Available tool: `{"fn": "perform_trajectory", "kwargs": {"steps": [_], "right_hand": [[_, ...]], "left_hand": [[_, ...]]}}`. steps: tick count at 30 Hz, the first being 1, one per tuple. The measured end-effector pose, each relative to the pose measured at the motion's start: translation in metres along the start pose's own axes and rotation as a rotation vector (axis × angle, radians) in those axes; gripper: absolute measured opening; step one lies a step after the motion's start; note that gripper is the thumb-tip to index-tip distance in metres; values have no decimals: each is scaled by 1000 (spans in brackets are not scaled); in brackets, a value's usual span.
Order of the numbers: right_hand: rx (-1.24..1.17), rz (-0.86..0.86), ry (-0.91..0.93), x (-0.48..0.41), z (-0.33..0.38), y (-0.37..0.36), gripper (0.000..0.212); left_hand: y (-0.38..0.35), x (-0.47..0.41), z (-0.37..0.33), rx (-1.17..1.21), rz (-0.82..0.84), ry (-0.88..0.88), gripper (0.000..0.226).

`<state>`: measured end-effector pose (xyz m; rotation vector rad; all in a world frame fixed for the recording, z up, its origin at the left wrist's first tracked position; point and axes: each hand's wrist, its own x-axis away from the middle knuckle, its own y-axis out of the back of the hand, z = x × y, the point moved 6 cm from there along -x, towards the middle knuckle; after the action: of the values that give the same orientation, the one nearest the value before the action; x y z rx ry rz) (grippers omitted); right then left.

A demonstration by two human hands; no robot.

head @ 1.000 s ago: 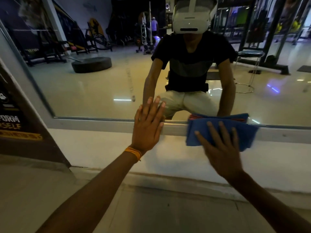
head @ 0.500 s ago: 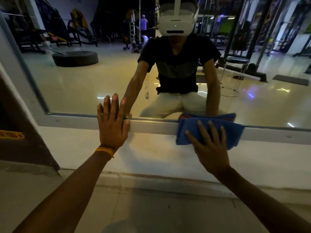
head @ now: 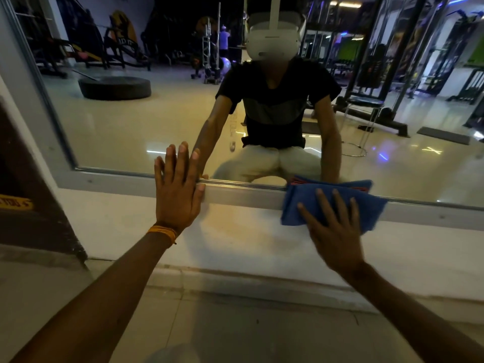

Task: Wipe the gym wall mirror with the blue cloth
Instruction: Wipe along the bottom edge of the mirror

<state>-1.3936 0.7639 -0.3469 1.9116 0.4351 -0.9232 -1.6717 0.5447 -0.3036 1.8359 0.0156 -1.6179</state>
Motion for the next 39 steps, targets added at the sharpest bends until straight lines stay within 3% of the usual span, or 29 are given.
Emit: {"fn": "perform_trajectory", "kwargs": {"steps": [5,8,12,15,21,25,28,31,36,39], "right_hand": [[-52,-22,153,-64,115,-19,79],[-58,-32,152,-45,82,-13,85],[43,8,59,7,-21,9,103],[13,27,15,5,-20,8,86],[-52,-3,121,-55,111,-34,64],[-22,-82,-3,-19,47,-28,66],[3,-5,-117,16,-22,-13,63],[6,35,-163,7,-11,-8,61],[-43,44,124,-57,119,-30,66],[-18,-18,221,-72,121,-29,65]], "left_hand": [[10,-1,3,4,34,-18,65],[18,-1,10,30,28,-22,65],[24,-3,16,46,-5,4,65],[20,-6,10,46,-1,-9,65],[8,-6,12,2,3,-31,67],[0,-6,14,-3,-27,-47,67],[-4,-6,12,-16,-100,-39,66],[-6,-7,6,48,-142,10,65],[-2,-3,17,78,-98,-77,67],[5,-4,34,89,-50,-192,63]]}}
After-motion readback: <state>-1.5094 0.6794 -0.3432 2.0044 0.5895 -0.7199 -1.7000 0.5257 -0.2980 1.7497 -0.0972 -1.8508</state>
